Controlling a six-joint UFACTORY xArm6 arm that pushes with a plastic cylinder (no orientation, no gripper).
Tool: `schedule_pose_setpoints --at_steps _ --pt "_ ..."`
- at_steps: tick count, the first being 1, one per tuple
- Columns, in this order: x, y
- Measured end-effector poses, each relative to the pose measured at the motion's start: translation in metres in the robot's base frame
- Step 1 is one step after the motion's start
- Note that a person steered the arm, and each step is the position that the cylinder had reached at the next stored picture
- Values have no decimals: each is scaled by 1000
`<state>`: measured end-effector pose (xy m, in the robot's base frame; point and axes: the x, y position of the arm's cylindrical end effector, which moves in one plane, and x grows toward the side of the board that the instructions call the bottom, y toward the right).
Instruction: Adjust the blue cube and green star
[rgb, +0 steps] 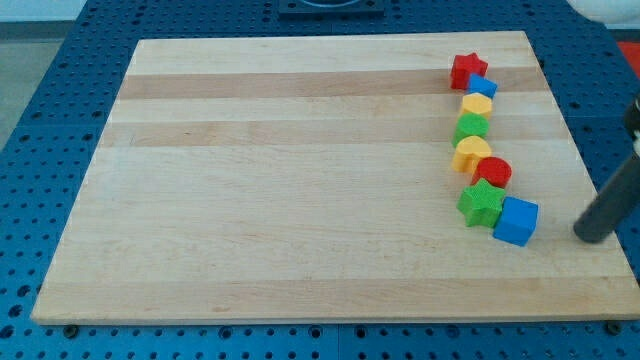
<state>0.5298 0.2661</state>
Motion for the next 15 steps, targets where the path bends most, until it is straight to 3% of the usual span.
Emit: schedule_pose_setpoints --at_steps 1,3,6,7,8,9,10,13,15 --pt "-21 -24" --pt "-16 -75" --pt "1 -77" --pt "-16 -39" --pt "6 -14" --pt "60 -13" --pt "85 -54" --pt "77 -160" --pt "-10 -174"
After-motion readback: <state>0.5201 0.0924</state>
